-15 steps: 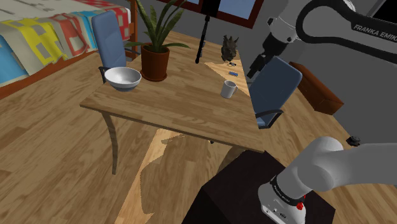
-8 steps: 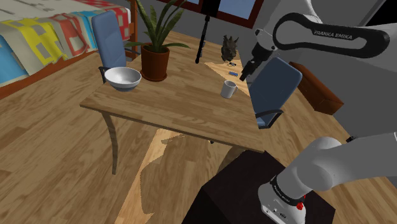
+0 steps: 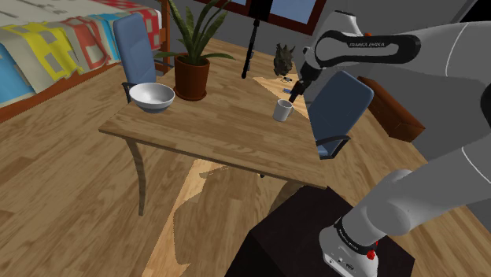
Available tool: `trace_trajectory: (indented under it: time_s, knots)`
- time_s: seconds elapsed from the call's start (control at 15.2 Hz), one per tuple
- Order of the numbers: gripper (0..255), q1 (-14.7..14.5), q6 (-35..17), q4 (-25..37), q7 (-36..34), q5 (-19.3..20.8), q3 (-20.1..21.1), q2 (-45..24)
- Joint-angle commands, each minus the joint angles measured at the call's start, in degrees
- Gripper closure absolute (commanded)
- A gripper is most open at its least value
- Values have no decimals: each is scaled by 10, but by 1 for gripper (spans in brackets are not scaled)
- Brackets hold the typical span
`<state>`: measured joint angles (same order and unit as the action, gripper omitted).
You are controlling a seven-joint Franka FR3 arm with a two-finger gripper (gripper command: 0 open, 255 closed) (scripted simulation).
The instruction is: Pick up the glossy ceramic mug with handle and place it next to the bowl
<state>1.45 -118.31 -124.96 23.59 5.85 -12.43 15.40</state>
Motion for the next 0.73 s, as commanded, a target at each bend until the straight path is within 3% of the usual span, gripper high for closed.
trace_trajectory:
  time_s: [0.0,0.66]
  knots:
    - [0,2,-18,17,23,-8,-13,-39]
    - [0,32,-63,158,142,-83,-52,-257]
